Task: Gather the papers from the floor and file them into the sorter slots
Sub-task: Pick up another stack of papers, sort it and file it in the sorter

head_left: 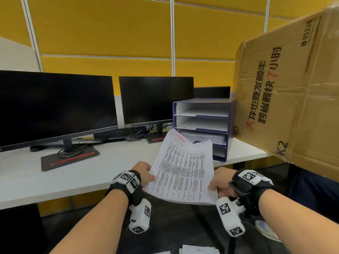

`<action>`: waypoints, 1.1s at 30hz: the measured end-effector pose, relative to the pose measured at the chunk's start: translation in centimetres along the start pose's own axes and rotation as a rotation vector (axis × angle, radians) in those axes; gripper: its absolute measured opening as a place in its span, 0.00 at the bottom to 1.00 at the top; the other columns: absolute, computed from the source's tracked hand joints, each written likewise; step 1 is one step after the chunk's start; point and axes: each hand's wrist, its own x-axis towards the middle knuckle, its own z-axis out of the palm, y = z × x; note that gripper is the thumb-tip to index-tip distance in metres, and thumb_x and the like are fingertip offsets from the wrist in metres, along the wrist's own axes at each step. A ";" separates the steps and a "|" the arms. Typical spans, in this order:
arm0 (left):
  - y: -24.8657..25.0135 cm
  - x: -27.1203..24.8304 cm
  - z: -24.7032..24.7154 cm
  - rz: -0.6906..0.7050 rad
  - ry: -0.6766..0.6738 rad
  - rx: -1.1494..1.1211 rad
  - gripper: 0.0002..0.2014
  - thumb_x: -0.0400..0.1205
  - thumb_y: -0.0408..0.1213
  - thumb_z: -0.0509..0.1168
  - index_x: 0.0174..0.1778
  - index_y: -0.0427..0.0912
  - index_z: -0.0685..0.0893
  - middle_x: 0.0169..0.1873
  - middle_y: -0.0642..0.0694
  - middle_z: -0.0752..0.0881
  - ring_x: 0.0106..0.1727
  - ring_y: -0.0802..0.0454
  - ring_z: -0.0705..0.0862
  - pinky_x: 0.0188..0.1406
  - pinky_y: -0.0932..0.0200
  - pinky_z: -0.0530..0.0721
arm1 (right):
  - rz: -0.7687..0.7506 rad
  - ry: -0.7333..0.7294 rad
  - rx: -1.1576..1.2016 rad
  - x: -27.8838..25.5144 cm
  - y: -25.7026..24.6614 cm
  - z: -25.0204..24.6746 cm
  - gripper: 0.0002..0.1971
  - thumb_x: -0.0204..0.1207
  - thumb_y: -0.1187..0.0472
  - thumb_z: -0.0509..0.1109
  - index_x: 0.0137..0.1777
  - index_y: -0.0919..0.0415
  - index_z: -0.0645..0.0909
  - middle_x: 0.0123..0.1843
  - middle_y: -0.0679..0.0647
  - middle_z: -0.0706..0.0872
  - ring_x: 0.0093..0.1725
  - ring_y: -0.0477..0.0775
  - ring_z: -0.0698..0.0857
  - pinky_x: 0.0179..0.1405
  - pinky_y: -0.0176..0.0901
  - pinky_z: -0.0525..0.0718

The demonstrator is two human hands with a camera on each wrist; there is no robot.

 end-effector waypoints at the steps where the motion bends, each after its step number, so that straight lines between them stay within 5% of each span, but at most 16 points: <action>1: 0.2 0.2 0.3 0.006 -0.003 0.000 0.13 0.79 0.33 0.70 0.59 0.33 0.86 0.51 0.43 0.83 0.48 0.50 0.78 0.45 0.62 0.75 | 0.008 0.002 -0.028 0.6 0.4 -0.3 0.23 0.64 0.71 0.73 0.61 0.73 0.81 0.57 0.70 0.87 0.56 0.71 0.87 0.55 0.70 0.84; 4: 1.1 1.4 1.4 0.003 -0.037 -0.008 0.14 0.79 0.32 0.70 0.59 0.32 0.85 0.47 0.45 0.81 0.48 0.51 0.78 0.45 0.63 0.75 | 0.009 0.036 -0.026 1.9 1.5 -1.2 0.21 0.65 0.73 0.72 0.60 0.75 0.80 0.54 0.65 0.88 0.53 0.65 0.88 0.51 0.64 0.87; 7: 1.3 2.2 2.3 -0.012 -0.076 0.013 0.12 0.79 0.33 0.70 0.57 0.32 0.86 0.45 0.45 0.81 0.46 0.51 0.79 0.44 0.63 0.75 | 0.047 0.015 -0.016 2.3 2.2 -1.4 0.20 0.63 0.72 0.73 0.58 0.71 0.83 0.53 0.66 0.89 0.52 0.68 0.89 0.53 0.66 0.86; 10: 0.8 3.0 3.0 -0.059 -0.112 0.075 0.05 0.79 0.35 0.70 0.39 0.37 0.85 0.33 0.48 0.79 0.33 0.55 0.77 0.31 0.66 0.73 | 0.083 -0.013 -0.065 3.0 2.3 -1.4 0.19 0.63 0.70 0.75 0.57 0.71 0.84 0.54 0.66 0.89 0.52 0.69 0.89 0.55 0.65 0.86; 12: 0.4 3.3 3.2 -0.074 -0.116 0.116 0.10 0.79 0.37 0.70 0.47 0.31 0.87 0.30 0.48 0.77 0.31 0.55 0.73 0.31 0.67 0.71 | 0.101 -0.028 -0.052 2.5 2.2 -0.9 0.19 0.66 0.72 0.73 0.59 0.71 0.83 0.56 0.66 0.89 0.54 0.69 0.88 0.57 0.65 0.85; 14: 0.3 3.8 3.3 -0.071 -0.122 0.129 0.19 0.79 0.38 0.71 0.60 0.26 0.84 0.39 0.42 0.83 0.38 0.54 0.75 0.38 0.64 0.72 | 0.108 -0.038 -0.006 2.0 2.0 -0.6 0.19 0.69 0.74 0.71 0.61 0.72 0.81 0.57 0.67 0.88 0.58 0.70 0.87 0.60 0.67 0.83; 19: 0.8 4.8 1.5 -0.062 -0.090 0.127 0.23 0.79 0.39 0.71 0.67 0.28 0.81 0.65 0.37 0.83 0.63 0.42 0.82 0.56 0.58 0.79 | 0.053 -0.076 0.229 0.1 1.0 -0.5 0.18 0.76 0.81 0.61 0.66 0.76 0.76 0.63 0.68 0.85 0.60 0.70 0.84 0.57 0.62 0.84; 22: 1.0 5.3 -0.1 -0.027 -0.029 0.101 0.21 0.81 0.40 0.68 0.68 0.33 0.82 0.66 0.38 0.83 0.67 0.43 0.81 0.63 0.57 0.78 | 0.005 -0.113 0.380 -0.5 0.5 -0.7 0.20 0.78 0.82 0.56 0.69 0.75 0.74 0.68 0.67 0.82 0.67 0.70 0.80 0.62 0.61 0.80; 26: 0.8 5.7 -0.7 -0.023 0.015 0.014 0.20 0.81 0.38 0.69 0.67 0.35 0.83 0.64 0.40 0.85 0.64 0.44 0.82 0.58 0.59 0.78 | 0.001 -0.116 0.439 -0.3 0.2 -0.6 0.18 0.78 0.80 0.57 0.66 0.73 0.75 0.67 0.66 0.82 0.67 0.70 0.80 0.67 0.63 0.78; 33: -0.2 6.4 1.3 -0.090 0.015 -0.086 0.20 0.80 0.34 0.70 0.67 0.33 0.83 0.65 0.39 0.84 0.64 0.43 0.83 0.57 0.60 0.79 | 0.024 -0.088 0.419 0.2 0.7 0.3 0.17 0.77 0.80 0.60 0.64 0.73 0.77 0.65 0.66 0.84 0.64 0.69 0.83 0.62 0.62 0.83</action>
